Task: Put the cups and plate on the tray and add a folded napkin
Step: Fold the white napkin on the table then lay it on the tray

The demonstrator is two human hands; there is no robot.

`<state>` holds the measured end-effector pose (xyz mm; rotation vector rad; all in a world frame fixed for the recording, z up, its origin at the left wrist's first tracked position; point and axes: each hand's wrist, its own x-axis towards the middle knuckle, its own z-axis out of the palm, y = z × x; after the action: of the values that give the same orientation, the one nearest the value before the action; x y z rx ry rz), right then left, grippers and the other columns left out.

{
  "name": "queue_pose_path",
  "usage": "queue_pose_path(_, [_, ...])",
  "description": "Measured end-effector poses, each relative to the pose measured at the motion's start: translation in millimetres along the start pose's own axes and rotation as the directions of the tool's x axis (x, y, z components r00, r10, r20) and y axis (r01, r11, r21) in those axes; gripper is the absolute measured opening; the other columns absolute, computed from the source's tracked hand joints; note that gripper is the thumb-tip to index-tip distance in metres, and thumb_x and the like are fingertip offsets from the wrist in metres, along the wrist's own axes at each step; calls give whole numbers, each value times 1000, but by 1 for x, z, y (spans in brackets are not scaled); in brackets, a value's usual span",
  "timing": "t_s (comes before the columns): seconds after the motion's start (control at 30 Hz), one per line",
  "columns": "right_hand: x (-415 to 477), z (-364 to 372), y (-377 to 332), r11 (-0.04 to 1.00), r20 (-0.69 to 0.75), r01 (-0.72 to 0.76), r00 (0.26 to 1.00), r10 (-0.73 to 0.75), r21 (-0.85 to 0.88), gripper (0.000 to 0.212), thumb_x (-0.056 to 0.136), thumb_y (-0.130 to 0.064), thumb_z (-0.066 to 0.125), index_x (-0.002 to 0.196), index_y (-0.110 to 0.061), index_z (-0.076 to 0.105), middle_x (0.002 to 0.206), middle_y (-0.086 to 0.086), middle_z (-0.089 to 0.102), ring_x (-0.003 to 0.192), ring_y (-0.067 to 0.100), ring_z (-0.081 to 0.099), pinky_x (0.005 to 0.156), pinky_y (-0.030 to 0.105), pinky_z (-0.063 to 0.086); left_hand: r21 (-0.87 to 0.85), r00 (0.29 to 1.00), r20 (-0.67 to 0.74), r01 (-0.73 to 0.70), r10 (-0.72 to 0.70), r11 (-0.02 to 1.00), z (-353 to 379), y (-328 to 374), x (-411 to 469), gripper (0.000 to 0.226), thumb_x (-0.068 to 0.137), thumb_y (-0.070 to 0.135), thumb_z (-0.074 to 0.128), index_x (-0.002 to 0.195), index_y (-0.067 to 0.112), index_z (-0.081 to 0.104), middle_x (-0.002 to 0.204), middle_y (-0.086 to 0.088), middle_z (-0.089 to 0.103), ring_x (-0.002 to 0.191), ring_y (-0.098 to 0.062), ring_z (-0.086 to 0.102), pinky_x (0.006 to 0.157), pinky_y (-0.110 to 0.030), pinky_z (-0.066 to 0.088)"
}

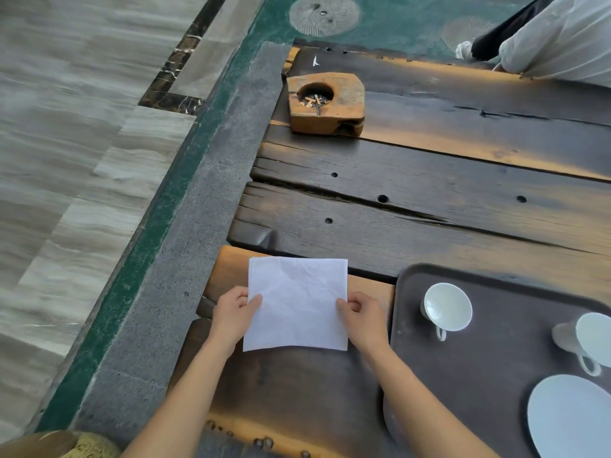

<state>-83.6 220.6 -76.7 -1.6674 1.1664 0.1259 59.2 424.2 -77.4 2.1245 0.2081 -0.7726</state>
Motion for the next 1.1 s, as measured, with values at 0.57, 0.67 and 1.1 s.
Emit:
queue_pose_path(0.57, [-104,-45,49,948,70,82,992,-108,309,17,88,-29,76,88,-13,79,89,3,80,89,22,77,86,47,61,-243,957,246,-95,156,965,-46,-28,-82,13,94,21,74,104,13,74,95,1,82,86,-15,78,67,-29,58])
queue_pose_path(0.67, [-125,-54,62,936,57,86,992,-112,341,14,88,-25,77,90,-11,80,92,6,80,90,24,77,85,48,61,-248,946,281,-91,161,965,-41,-36,-102,14,94,21,74,105,12,74,96,0,82,86,-15,78,67,-29,58])
queue_pose_path(1.1, [-165,-110,125,956,-24,16,1000,-9,294,10,84,-23,81,88,-14,82,90,1,81,89,22,77,92,49,59,-117,927,345,-110,144,987,13,-45,-158,12,91,25,77,100,17,77,91,7,82,82,-11,78,66,-30,60])
